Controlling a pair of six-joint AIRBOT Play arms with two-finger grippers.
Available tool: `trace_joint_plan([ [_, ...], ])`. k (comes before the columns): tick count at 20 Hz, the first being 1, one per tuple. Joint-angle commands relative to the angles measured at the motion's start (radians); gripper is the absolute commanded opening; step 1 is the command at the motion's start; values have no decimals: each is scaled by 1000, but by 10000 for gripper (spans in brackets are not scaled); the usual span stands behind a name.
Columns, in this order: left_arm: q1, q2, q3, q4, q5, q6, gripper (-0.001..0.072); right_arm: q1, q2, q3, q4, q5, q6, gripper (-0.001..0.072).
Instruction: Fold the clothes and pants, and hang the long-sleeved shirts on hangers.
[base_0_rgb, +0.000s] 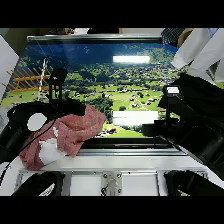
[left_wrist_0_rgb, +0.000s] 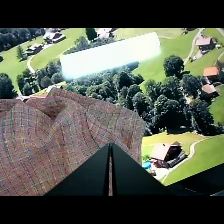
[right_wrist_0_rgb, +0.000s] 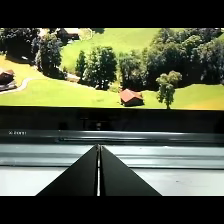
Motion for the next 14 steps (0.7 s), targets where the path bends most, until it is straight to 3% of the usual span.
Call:
trace_joint_plan([
  [1,0,0,1,0,0,0,17,0,-1,1,0,0,0,17],
  [11,0,0,1,3,1,1,17,0,-1,1,0,0,0,17],
  [12,0,-1,1,37,2,16,78,0,-1,1,0,0,0,17],
  [13,0,-1,1,86,-5,38,492,0,-1,1,0,0,0,17],
  [14,7,-5,1,145,-26,34,692,0,-1,1,0,0,0,17],
])
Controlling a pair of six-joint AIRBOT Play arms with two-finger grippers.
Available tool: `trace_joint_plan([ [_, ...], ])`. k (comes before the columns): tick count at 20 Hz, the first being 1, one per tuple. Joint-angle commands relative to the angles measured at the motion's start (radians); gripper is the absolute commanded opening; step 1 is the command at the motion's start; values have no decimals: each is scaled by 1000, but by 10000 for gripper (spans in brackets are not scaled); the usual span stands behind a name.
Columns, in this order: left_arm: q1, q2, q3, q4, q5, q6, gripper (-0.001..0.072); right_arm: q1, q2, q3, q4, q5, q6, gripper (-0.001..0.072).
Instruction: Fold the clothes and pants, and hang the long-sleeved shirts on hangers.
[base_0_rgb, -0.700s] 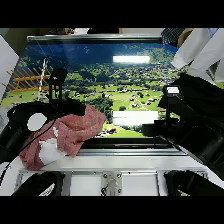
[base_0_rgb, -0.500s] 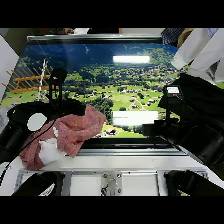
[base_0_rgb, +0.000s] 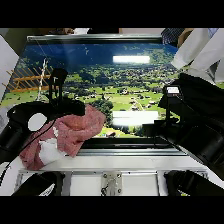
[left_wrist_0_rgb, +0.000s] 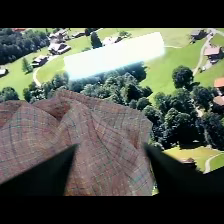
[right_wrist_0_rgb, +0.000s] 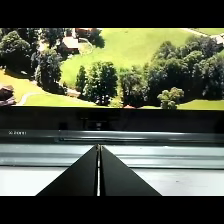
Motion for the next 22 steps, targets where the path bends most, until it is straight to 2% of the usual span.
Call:
trace_joint_plan([
  [1,21,-10,0,148,-62,22,692,0,-1,1,0,0,0,17],
  [5,121,-73,-101,143,-266,-88,692,0,-1,1,0,0,0,17],
  [10,116,-163,-318,21,-182,-108,692,0,-1,1,0,0,0,17],
  [15,32,-296,-324,23,-125,-109,690,0,-1,1,0,0,0,17],
  [16,21,-325,-299,23,-126,-117,581,0,-1,1,0,0,0,17],
  [18,2,-369,-234,19,-134,-117,162,0,-1,1,0,0,0,17],
  [19,-11,-380,-193,15,-141,-116,20,0,-1,1,0,-3,0,17],
  [22,-65,-367,-29,16,-130,-116,16,0,-1,1,9,-3,0,17],
])
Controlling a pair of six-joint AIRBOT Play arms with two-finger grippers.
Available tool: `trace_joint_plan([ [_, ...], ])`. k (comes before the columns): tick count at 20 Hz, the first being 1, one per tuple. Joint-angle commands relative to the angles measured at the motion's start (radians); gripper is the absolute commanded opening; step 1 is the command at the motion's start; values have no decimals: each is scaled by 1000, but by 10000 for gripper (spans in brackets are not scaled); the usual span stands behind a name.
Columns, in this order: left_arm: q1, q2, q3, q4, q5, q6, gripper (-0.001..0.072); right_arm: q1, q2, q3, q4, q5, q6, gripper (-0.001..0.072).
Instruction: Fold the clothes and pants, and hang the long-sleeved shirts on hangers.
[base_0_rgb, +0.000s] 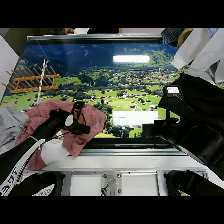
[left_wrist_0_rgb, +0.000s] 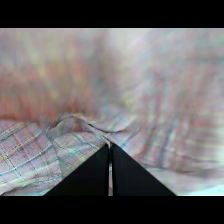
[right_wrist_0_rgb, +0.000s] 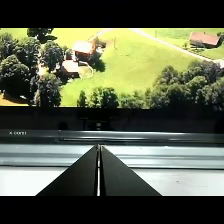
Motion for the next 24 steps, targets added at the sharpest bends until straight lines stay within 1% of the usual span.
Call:
trace_joint_plan([
  [1,-67,-3,182,-4,15,-1,16,0,0,1,18,-1,0,17],
  [2,-93,2,247,-5,24,-1,15,0,0,1,14,2,-13,17],
  [3,-120,-2,308,-5,30,-1,15,0,0,1,-23,2,-92,17],
  [4,-150,-13,367,-4,39,-1,15,0,2,1,-69,5,-195,17],
  [5,-183,-34,426,-5,51,-1,15,-1,8,1,-130,14,-240,17],
  [6,-211,-64,481,-4,62,0,15,-1,16,3,-222,37,-237,17],
  [8,-262,-153,606,-5,63,0,15,-41,39,8,-429,108,-176,17],
  [9,-286,-206,674,-6,60,0,15,-87,53,8,-480,126,-171,17],
  [11,-327,-306,801,-8,57,6,15,-215,84,8,-486,125,-171,16],
  [12,-349,-357,867,-21,56,23,15,-279,92,8,-481,121,-171,16],
  [14,-377,-445,985,-90,49,64,17,-393,95,8,-457,95,-192,16],
  [15,-382,-478,1030,-108,44,64,85,-438,93,8,-430,68,-220,16],
  [16,-382,-499,1065,-110,25,63,463,-468,90,8,-401,42,-235,17],
  [17,-373,-513,1102,-108,-17,55,697,-481,87,8,-393,36,-235,17],
  [18,-357,-514,1127,-108,-68,55,668,-482,85,8,-393,41,-235,18],
  [20,-306,-476,1128,-106,-160,55,671,-482,85,8,-392,60,-234,18],
  [22,-247,-391,1025,-107,-195,44,671,-482,85,7,-372,74,-205,18],
  [24,-207,-286,845,-107,-200,7,671,-482,84,7,-313,69,-204,25],
])
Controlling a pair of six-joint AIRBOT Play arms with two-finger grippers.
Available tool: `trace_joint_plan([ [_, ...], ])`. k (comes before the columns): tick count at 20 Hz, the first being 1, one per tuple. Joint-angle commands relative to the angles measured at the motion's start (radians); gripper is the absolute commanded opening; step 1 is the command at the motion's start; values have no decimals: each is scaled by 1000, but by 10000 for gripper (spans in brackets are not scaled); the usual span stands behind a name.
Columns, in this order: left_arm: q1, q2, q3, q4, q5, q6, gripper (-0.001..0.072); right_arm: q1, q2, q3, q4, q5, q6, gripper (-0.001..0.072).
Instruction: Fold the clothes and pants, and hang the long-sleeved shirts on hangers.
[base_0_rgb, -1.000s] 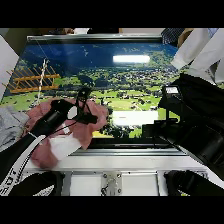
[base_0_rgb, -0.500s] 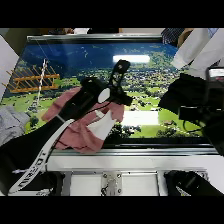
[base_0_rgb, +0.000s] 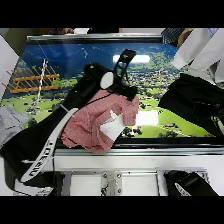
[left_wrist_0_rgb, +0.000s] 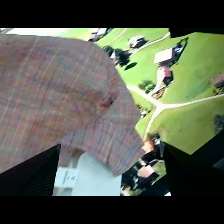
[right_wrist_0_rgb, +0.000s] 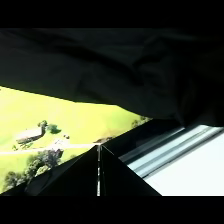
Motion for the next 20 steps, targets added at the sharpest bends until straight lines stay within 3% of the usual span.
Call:
trace_joint_plan([
  [1,67,157,-257,-6,-46,-54,671,-9,-5,-1,97,-5,12,26],
  [3,71,267,-494,-6,13,-94,671,-9,-21,-2,209,-62,11,70],
  [5,71,360,-707,-9,79,-163,671,-9,-52,-3,342,-159,-42,571],
  [6,71,396,-788,-8,99,-199,671,-9,-76,-3,415,-213,-93,679],
  [10,71,497,-987,-41,189,-266,671,7,-209,-3,587,-352,-178,679],
  [15,71,460,-1073,-88,261,-292,666,133,-400,-3,594,-505,-186,678],
  [16,71,444,-1071,-88,262,-292,485,166,-441,-3,594,-561,-186,678],
  [17,71,434,-1071,-88,267,-292,211,191,-479,-2,594,-617,-186,677],
  [18,71,432,-1071,-88,272,-292,32,211,-521,0,593,-676,-186,675],
  [20,71,456,-1071,-86,270,-292,16,231,-612,29,589,-729,-185,660],
])
